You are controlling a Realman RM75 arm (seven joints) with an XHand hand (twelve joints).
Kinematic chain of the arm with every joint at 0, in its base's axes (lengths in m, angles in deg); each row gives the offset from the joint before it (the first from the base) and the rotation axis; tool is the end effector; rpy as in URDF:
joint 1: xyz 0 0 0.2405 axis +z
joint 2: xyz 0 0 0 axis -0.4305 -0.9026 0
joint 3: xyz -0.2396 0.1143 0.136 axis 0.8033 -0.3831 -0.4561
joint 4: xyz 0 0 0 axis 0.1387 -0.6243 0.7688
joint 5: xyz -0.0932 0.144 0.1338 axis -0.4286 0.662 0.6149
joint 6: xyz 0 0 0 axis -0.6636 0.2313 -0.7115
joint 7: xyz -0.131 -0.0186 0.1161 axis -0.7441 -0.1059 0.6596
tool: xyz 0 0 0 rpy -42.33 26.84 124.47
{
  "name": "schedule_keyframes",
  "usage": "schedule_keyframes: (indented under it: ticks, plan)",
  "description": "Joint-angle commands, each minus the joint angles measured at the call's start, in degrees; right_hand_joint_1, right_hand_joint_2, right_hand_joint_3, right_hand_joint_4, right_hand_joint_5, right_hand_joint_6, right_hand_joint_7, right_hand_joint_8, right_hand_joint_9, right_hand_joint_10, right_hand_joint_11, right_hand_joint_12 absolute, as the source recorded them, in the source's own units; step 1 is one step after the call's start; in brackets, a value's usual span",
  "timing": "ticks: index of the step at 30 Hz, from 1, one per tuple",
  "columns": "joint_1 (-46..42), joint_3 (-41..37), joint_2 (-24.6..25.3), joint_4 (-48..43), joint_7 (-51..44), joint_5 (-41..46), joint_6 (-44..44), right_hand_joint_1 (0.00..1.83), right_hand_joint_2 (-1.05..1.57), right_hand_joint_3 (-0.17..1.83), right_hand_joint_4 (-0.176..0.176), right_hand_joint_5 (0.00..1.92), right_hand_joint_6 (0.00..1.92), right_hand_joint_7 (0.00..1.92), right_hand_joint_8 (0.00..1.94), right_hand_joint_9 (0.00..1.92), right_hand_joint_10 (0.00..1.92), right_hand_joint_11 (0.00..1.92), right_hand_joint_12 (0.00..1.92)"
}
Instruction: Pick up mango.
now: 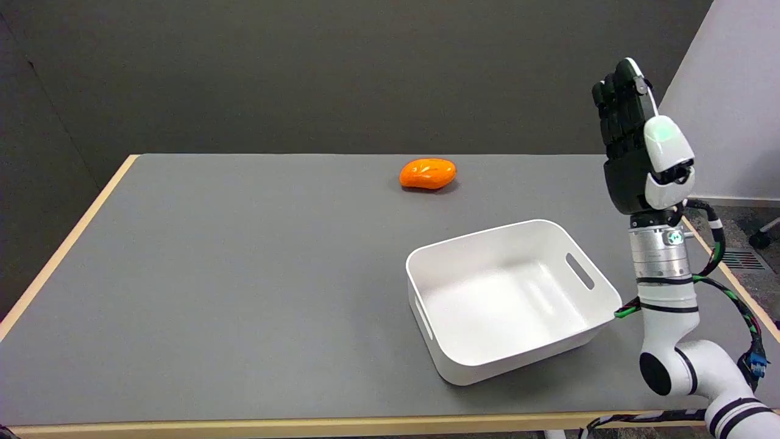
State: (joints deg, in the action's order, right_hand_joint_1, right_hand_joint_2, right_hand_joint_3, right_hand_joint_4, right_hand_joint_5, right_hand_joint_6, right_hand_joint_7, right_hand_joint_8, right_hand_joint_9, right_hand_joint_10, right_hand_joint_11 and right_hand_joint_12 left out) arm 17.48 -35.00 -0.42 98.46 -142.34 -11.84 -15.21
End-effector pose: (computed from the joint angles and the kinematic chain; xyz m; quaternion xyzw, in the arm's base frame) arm -0.2332 -0.2879 0.4501 0.6194 -0.2316 0.6605 0.3556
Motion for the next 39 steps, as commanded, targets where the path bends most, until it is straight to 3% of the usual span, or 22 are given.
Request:
schedule_keyframes:
  ticks: [1, 3, 7, 12, 19, 20, 22, 30, 33, 39]
  plan:
    - [3.67, -2.74, -5.7, 10.02, -16.95, -3.04, 14.29, 0.28, 0.59, 0.92, -0.176, 0.03, 0.26, 0.0, 0.12, 0.0, 0.15, 0.0, 0.33]
    - [5.15, -3.08, -7.38, 11.88, -22.84, -3.03, 18.92, 0.28, 0.58, 0.91, -0.176, 0.03, 0.27, 0.0, 0.12, 0.0, 0.16, 0.0, 0.35]
    - [16.02, -1.12, -9.24, 10.03, -32.9, -4.09, 27.43, 0.31, 0.64, 0.78, -0.165, 0.01, 0.29, 0.0, 0.12, 0.0, 0.19, 0.0, 0.36]
    - [37.25, 6.36, -11.93, -1.12, -30.61, -20.64, 37.77, 0.33, 0.56, 0.92, -0.12, 0.04, 0.27, 0.04, 0.15, 0.0, 0.35, 0.0, 0.6]
    - [67.41, 30.65, -12.12, -24.62, -25.89, -45.07, 43.26, 0.35, 0.56, 0.93, -0.089, 0.04, 0.26, 0.05, 0.15, 0.01, 0.35, 0.0, 0.62]
    - [69.38, 32.66, -11.84, -26.24, -25.9, -46.35, 43.51, 0.35, 0.55, 0.94, -0.084, 0.04, 0.25, 0.05, 0.14, 0.01, 0.34, 0.0, 0.62]
    - [76.37, 44.08, -11.7, -29.52, -26.3, -45.9, 46.25, 0.35, 0.55, 0.94, -0.073, 0.04, 0.25, 0.04, 0.14, 0.01, 0.33, 0.0, 0.62]
    - [87.03, 74.21, -8.77, -36.9, -26.79, -43.79, 49.45, 0.34, 0.54, 0.95, -0.039, 0.01, 0.23, 0.0, 0.18, 0.0, 0.31, 0.0, 0.65]
    - [87.38, 80.04, -7.13, -39.19, -29.51, -43.78, 51.24, 0.32, 0.56, 0.94, -0.03, 0.0, 0.21, 0.0, 0.15, 0.0, 0.27, 0.0, 0.58]
    - [87.08, 83.13, -5.13, -45.11, -31.8, -41.06, 53.06, 0.32, 0.6, 0.89, -0.022, 0.0, 0.12, 0.0, 0.06, 0.0, 0.17, 0.0, 0.49]
